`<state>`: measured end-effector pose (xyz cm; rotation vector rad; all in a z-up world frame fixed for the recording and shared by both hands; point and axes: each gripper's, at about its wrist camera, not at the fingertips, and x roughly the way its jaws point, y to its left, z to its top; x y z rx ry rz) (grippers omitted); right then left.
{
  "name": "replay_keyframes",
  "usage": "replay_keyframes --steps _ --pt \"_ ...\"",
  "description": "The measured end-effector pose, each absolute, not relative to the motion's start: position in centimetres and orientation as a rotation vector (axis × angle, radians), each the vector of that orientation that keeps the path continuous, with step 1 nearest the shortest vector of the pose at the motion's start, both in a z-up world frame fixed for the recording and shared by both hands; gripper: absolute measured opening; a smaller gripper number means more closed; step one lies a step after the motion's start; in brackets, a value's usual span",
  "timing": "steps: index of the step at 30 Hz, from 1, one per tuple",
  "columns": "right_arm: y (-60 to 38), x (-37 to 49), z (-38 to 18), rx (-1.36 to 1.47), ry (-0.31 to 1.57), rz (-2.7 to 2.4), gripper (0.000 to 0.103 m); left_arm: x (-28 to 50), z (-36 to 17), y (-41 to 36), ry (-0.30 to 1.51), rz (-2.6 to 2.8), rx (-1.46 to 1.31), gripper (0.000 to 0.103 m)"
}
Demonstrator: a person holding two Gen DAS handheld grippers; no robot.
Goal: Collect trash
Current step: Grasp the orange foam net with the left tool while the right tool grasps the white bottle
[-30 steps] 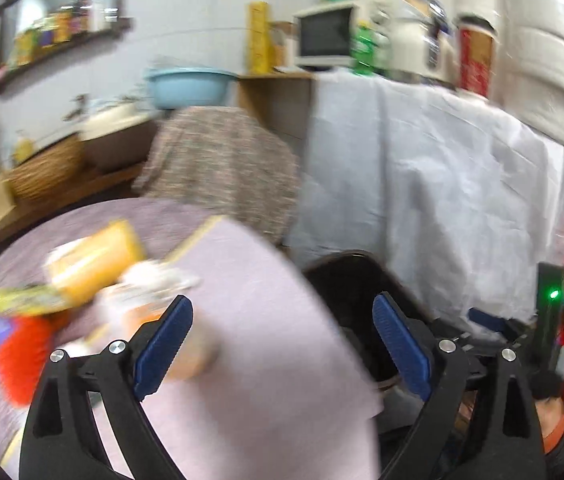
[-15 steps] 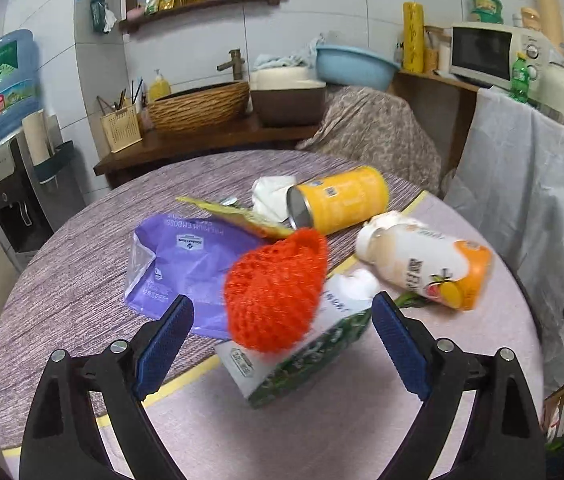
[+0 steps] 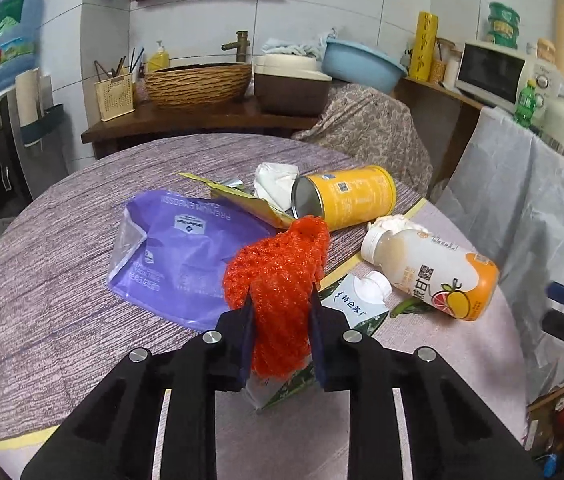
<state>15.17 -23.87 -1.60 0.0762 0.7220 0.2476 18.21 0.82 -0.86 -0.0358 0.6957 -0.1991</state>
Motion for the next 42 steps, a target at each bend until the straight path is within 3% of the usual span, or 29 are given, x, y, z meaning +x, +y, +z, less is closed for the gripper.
replay_keyframes --steps 6,16,18,20,22,29,42 --pt "-17.3 21.6 -0.3 -0.126 0.862 0.371 0.088 15.7 0.5 2.6 0.650 -0.204 -0.073 0.022" --pt "-12.9 29.0 -3.9 -0.385 1.156 0.318 0.087 14.2 0.4 3.6 0.635 -0.214 -0.072 0.022" --pt "-12.4 29.7 -5.1 -0.441 1.209 0.310 0.080 14.2 0.2 3.5 0.639 -0.218 -0.068 0.022" --pt "-12.0 30.2 -6.3 -0.492 1.261 0.298 0.065 14.2 0.1 3.7 0.641 -0.219 -0.067 0.022" --pt "-11.9 30.3 -7.3 -0.532 1.298 0.291 0.064 14.2 0.1 3.8 0.643 -0.220 -0.067 0.022" --pt "-12.1 29.0 -6.6 -0.537 1.262 0.303 0.061 13.9 0.5 4.0 0.629 -0.220 -0.083 0.022" --pt "-16.7 21.3 -1.5 -0.221 1.031 0.428 0.061 12.6 2.3 1.9 0.595 -0.255 -0.068 0.022"
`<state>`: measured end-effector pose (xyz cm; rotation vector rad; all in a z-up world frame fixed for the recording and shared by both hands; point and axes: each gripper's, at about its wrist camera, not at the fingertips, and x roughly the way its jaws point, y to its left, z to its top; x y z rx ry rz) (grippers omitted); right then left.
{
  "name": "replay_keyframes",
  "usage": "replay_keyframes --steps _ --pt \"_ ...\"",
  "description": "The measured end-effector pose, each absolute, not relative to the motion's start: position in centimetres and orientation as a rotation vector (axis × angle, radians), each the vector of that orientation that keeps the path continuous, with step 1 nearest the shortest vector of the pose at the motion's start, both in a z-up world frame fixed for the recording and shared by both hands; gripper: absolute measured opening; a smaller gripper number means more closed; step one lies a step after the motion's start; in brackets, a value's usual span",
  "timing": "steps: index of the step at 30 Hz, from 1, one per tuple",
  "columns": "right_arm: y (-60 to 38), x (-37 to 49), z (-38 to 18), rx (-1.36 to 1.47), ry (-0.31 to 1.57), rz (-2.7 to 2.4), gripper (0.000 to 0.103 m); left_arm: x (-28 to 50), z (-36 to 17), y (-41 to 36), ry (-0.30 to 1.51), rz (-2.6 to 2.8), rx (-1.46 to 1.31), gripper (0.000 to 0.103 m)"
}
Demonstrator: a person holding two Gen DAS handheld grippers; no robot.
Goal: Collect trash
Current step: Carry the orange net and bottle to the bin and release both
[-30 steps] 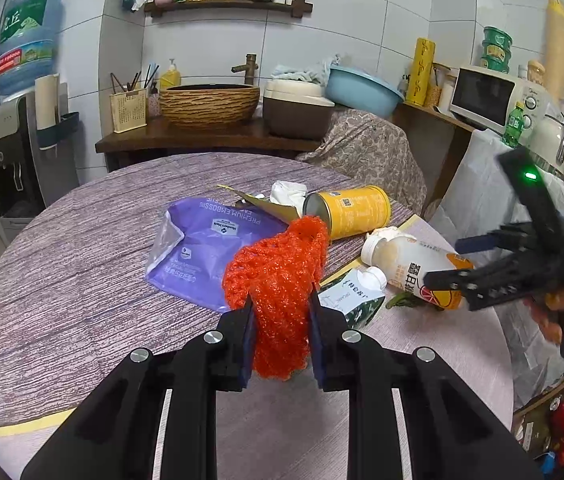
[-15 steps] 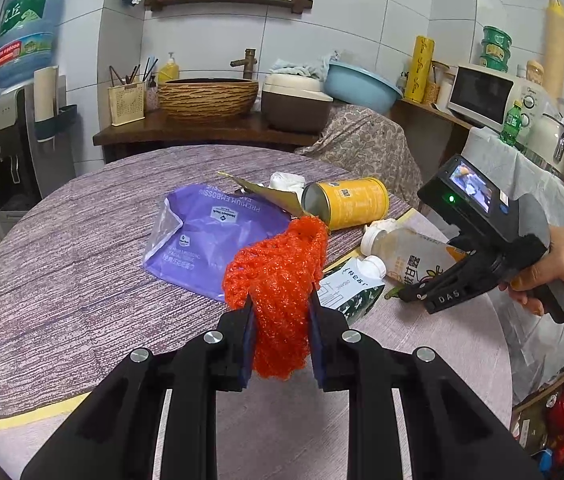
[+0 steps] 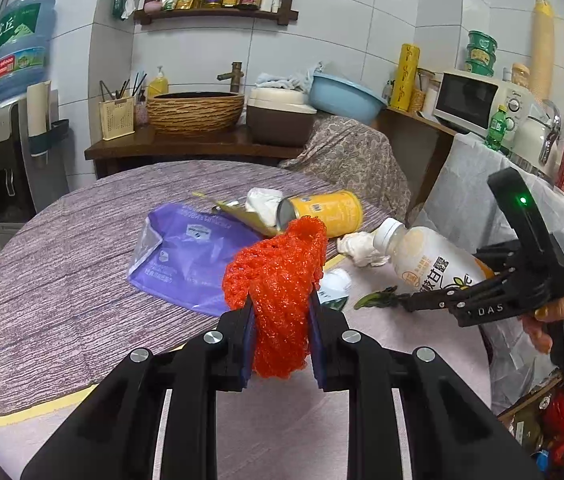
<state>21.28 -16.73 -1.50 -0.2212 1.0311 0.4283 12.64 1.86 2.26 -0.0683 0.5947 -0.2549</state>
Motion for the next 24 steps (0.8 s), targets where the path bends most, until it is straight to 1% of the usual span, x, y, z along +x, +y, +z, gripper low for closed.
replay_keyframes --steps 5,11,18,24 --pt "-19.7 19.5 -1.1 -0.074 0.942 0.461 0.061 12.4 3.4 -0.7 0.573 -0.294 -0.038 0.022" --pt "-24.7 16.4 -0.9 0.103 0.838 0.446 0.061 13.0 4.4 -6.0 0.579 -0.416 -0.003 0.022" --pt "-32.4 13.0 -1.3 0.186 0.746 0.280 0.061 15.2 3.7 -15.5 0.648 -0.610 0.028 0.022" --pt "-40.5 10.9 -4.5 0.203 0.746 0.030 0.061 17.5 1.3 -25.5 0.769 -0.747 0.095 0.022"
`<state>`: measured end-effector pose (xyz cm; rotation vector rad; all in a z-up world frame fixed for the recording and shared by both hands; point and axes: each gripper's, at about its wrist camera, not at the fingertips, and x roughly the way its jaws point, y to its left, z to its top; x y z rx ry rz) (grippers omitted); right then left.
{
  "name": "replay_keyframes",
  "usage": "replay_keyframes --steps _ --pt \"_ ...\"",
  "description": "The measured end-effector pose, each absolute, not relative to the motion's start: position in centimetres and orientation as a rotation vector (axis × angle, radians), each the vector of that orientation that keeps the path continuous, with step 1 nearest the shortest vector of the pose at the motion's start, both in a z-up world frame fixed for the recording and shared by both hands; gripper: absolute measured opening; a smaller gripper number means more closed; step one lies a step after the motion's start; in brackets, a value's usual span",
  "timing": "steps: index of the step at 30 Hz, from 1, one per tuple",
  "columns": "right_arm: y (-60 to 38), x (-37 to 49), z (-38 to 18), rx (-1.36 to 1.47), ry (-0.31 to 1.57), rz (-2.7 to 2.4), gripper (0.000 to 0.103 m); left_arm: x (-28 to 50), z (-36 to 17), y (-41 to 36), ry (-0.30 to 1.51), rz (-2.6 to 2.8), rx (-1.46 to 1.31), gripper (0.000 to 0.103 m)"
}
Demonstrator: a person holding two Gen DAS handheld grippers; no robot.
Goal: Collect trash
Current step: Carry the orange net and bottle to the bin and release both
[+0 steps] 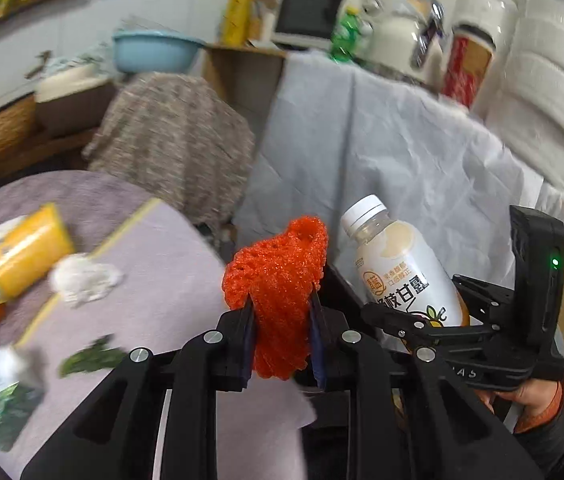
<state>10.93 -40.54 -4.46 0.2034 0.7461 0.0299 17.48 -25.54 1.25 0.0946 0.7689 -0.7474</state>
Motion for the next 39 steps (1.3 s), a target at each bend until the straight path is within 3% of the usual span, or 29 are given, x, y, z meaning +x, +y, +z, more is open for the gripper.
replay_keyframes --steps 7,14,18,22,28,32,39 --pt "-49.6 10.2 -11.0 0.327 0.813 -0.147 0.061 19.9 -6.0 -35.8 0.979 -0.778 0.160 0.022" --pt "-52.0 10.5 -16.1 0.384 0.869 -0.175 0.061 21.8 -13.3 -41.0 1.133 -0.709 0.251 0.024" --pt "-52.7 11.0 -18.1 0.412 0.896 -0.193 0.061 22.3 -15.2 -42.1 1.167 -0.671 0.300 0.037" --pt "-53.1 11.0 -19.0 0.415 0.910 -0.192 0.061 22.5 -14.4 -41.9 1.137 -0.659 0.307 0.070" --pt "-51.5 14.0 -19.3 0.383 0.957 -0.153 0.061 22.1 -10.2 -40.0 1.017 -0.650 0.267 0.073" --pt "-50.0 17.8 -20.2 0.349 1.044 -0.106 0.061 21.1 -6.6 -38.2 0.906 -0.641 0.253 0.082" --pt "-47.3 25.4 -25.7 0.249 1.342 -0.057 0.061 18.8 -3.3 -34.1 0.773 -0.614 0.243 0.090"
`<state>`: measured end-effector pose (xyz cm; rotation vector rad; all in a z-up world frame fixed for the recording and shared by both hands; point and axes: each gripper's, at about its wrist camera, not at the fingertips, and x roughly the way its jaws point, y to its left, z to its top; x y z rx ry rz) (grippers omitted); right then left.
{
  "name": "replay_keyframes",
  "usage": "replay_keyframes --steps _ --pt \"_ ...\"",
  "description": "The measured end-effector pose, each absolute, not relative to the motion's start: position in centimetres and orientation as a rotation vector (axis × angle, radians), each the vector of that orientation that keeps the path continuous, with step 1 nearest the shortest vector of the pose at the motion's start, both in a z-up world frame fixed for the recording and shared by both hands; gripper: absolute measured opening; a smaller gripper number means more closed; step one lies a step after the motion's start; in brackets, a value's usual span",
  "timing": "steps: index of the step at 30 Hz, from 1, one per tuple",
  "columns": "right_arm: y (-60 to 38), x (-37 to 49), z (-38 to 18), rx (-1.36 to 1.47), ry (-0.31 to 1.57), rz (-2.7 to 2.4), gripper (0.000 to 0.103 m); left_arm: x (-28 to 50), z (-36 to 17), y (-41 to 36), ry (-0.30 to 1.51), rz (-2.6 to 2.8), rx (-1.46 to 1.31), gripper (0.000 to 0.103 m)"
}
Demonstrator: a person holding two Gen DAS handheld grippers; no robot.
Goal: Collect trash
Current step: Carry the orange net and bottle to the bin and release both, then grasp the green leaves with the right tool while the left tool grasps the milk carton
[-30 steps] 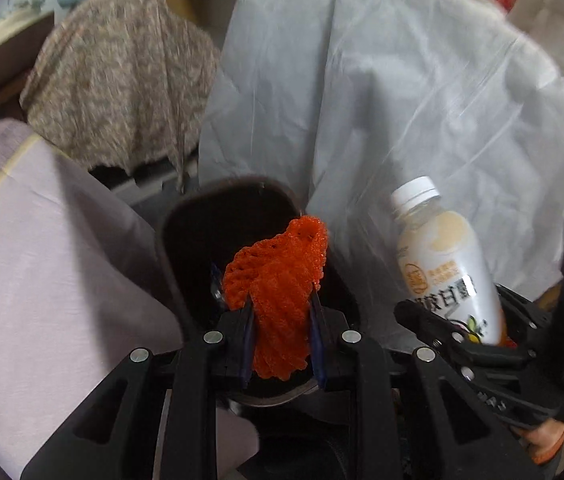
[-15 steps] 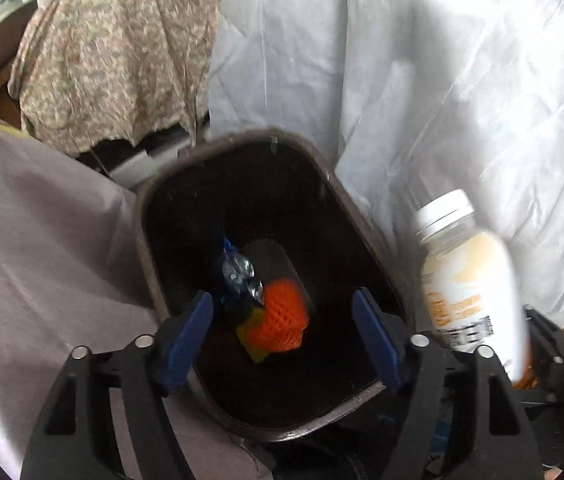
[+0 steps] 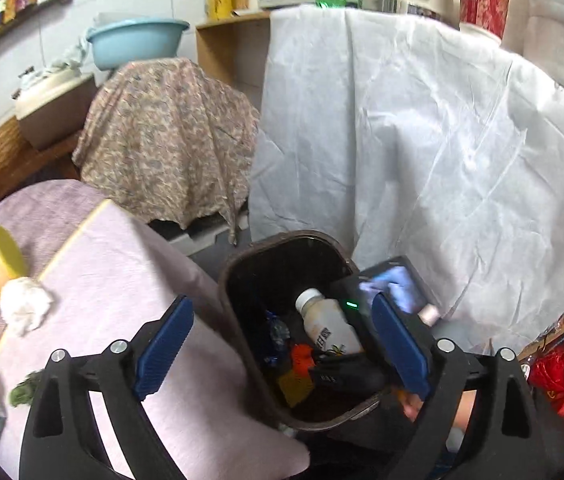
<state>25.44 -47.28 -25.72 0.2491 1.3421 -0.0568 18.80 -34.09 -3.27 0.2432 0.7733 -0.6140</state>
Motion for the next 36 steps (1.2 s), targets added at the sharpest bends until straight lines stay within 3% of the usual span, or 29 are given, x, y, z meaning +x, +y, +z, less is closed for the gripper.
replay_keyframes --steps 10,12,14,17,24,36 --pt "-47.0 30.5 -32.0 0.256 1.549 -0.108 0.062 17.5 -1.3 -28.7 0.760 -0.598 0.153 0.090" --pt "-46.9 31.0 -32.6 0.244 1.562 -0.126 0.063 17.1 -1.2 -27.7 0.753 -0.592 0.147 0.090" --pt "-46.9 31.0 -32.7 0.242 1.557 -0.146 0.072 16.6 -1.3 -26.7 0.747 -0.577 0.156 0.090" --pt "-46.5 30.0 -31.9 0.252 1.523 -0.148 0.072 16.2 -1.3 -25.0 0.746 -0.566 0.145 0.090" --pt "-44.7 26.9 -24.9 0.210 1.323 -0.146 0.072 15.6 -1.5 -19.7 0.743 -0.534 0.092 0.091" --pt "-38.1 16.3 -10.2 0.254 0.853 -0.019 0.082 13.1 -2.0 -8.4 0.665 -0.447 0.123 0.097"
